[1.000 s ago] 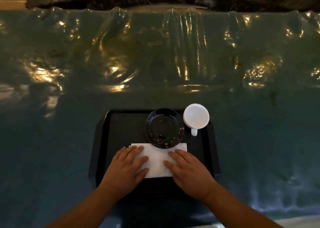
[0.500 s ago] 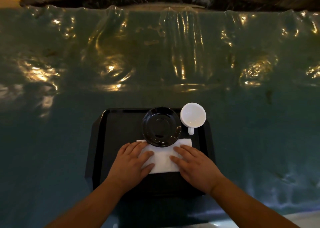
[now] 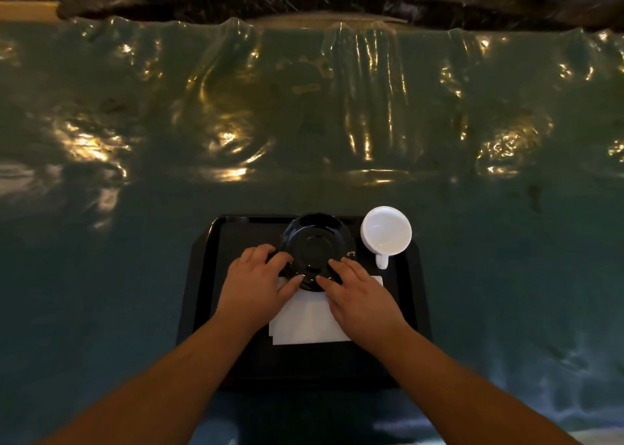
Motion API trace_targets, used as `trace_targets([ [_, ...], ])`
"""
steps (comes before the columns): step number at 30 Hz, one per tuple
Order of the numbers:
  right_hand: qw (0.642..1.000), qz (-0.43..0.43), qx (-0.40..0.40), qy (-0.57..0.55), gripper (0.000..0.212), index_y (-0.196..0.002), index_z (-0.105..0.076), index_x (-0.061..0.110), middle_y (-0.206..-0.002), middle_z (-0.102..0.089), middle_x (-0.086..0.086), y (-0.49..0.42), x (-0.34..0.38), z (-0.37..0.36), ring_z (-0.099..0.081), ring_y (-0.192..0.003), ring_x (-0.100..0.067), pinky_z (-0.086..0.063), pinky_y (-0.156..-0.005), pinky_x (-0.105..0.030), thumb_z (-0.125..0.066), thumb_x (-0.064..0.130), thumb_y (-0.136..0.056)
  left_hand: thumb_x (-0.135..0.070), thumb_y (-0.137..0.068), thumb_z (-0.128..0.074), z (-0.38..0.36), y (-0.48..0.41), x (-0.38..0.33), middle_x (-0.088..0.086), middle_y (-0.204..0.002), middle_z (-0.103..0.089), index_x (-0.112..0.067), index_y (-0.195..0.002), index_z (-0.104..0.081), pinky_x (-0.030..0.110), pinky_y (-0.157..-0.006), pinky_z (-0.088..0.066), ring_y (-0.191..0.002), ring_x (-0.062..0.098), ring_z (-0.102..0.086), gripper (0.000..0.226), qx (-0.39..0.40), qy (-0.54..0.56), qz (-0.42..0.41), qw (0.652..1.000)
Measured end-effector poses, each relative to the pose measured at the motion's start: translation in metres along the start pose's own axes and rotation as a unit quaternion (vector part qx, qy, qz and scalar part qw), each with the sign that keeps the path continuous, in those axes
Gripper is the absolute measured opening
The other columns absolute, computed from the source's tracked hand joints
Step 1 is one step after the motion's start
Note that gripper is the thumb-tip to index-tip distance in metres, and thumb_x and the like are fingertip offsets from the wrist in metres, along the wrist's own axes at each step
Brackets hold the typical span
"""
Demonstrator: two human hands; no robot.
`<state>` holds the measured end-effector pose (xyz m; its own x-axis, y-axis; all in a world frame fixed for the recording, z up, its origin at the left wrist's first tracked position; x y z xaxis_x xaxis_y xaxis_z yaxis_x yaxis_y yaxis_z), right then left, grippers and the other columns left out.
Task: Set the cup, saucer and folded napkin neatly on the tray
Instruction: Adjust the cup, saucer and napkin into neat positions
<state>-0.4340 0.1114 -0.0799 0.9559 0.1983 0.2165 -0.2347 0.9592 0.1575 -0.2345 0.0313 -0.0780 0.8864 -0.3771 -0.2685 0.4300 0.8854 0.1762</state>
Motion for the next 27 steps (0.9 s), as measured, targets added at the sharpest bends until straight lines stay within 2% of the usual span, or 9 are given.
trace_targets([
  [4,1.0,0.028,-0.008,0.0,0.041,-0.132,-0.069,0.024,-0.143,-0.061,-0.015,-0.013,0.014,-0.002,-0.054,-0.135,-0.035,-0.043,-0.11,-0.045,-0.071,0.03,-0.092,-0.068,-0.091,-0.042,0.001,0.01,0.02,0.003,-0.13,-0.062,-0.029,-0.125,-0.065,0.045,-0.097,-0.051,-0.121,0.025,-0.056,0.057,-0.017,0.0,0.0,1.0],
  [6,0.999,0.03,-0.012,-0.026,0.044,-0.14,-0.063,0.025,-0.15,-0.056,-0.013,-0.015,0.018,0.0,-0.048,-0.141,-0.034,-0.04,-0.113,-0.047,-0.065,0.031,-0.097,-0.069,-0.092,-0.043,0.003,0.012,0.025,0.004,-0.135,-0.06,-0.028,-0.129,-0.063,0.046,-0.1,-0.05,-0.125,0.026,-0.055,0.059,-0.018,-0.004,0.004,1.0],
  [8,0.998,0.027,-0.026,-0.049,0.048,-0.147,-0.054,0.023,-0.154,-0.051,-0.01,-0.008,0.016,0.003,-0.043,-0.144,-0.032,-0.039,-0.117,-0.048,-0.057,0.029,-0.099,-0.066,-0.091,-0.053,0.004,0.016,0.025,0.006,-0.138,-0.057,-0.026,-0.131,-0.061,0.048,-0.1,-0.049,-0.124,0.028,-0.054,0.057,-0.045,-0.001,-0.002,0.999],
  [11,0.996,0.035,-0.072,-0.041,0.046,-0.138,-0.059,0.018,-0.141,-0.06,-0.01,0.019,-0.001,0.001,-0.053,-0.131,-0.033,-0.045,-0.11,-0.048,-0.06,0.023,-0.093,-0.056,-0.089,-0.064,-0.002,0.037,0.009,0.008,-0.126,-0.063,-0.022,-0.122,-0.065,0.049,-0.095,-0.05,-0.114,0.031,-0.06,0.047,-0.104,0.001,-0.105,0.989],
  [14,0.998,0.038,-0.054,-0.017,0.044,-0.134,-0.063,0.02,-0.136,-0.063,-0.012,0.048,-0.02,-0.015,-0.057,-0.125,-0.037,-0.049,-0.104,-0.051,-0.062,0.028,-0.091,-0.053,-0.092,-0.062,-0.022,0.058,-0.006,0.007,-0.125,-0.067,-0.025,-0.115,-0.069,0.044,-0.098,-0.052,-0.113,0.029,-0.063,0.037,-0.067,-0.012,-0.198,0.978],
  [17,0.999,0.028,-0.026,0.0,0.044,-0.135,-0.063,0.025,-0.141,-0.06,-0.013,0.057,-0.025,-0.025,-0.055,-0.129,-0.039,-0.049,-0.107,-0.052,-0.055,0.035,-0.093,-0.051,-0.093,-0.06,-0.032,0.065,-0.002,0.006,-0.136,-0.065,-0.028,-0.118,-0.067,0.046,-0.103,-0.051,-0.12,0.028,-0.061,0.035,-0.046,-0.022,-0.188,0.981],
  [19,1.0,0.029,-0.012,-0.003,0.045,-0.137,-0.061,0.029,-0.144,-0.058,-0.012,0.052,-0.017,-0.026,-0.055,-0.13,-0.038,-0.048,-0.107,-0.052,-0.052,0.037,-0.093,-0.049,-0.093,-0.061,-0.031,0.066,0.005,0.008,-0.138,-0.063,-0.028,-0.119,-0.066,0.047,-0.101,-0.052,-0.12,0.029,-0.061,0.033,-0.046,-0.027,-0.179,0.982],
  [23,0.999,0.045,0.006,0.0,0.048,-0.14,-0.057,0.034,-0.147,-0.057,-0.009,0.045,0.005,-0.027,-0.055,-0.13,-0.035,-0.046,-0.107,-0.049,-0.05,0.041,-0.093,-0.044,-0.091,-0.062,-0.026,0.071,0.016,0.007,-0.124,-0.066,-0.026,-0.116,-0.066,0.047,-0.091,-0.056,-0.109,0.029,-0.064,0.031,-0.055,-0.029,-0.172,0.983],
  [27,0.999,0.037,-0.005,-0.003,0.047,-0.138,-0.061,0.034,-0.144,-0.059,-0.009,0.038,0.018,-0.026,-0.057,-0.127,-0.034,-0.046,-0.107,-0.047,-0.05,0.039,-0.092,-0.04,-0.088,-0.059,-0.027,0.07,0.025,0.003,-0.122,-0.068,-0.026,-0.112,-0.07,0.045,-0.091,-0.055,-0.109,0.028,-0.064,0.03,-0.043,-0.015,-0.144,0.989],
])
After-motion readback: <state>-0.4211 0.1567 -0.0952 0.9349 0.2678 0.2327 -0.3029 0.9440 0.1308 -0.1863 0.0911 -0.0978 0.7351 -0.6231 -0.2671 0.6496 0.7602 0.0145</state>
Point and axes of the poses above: each hand's wrist, its own y-axis away from the middle knuckle, its own z-axis out of the back of the hand, x = y × z, the point moved 3 cm from there along -y, towards the middle knuckle
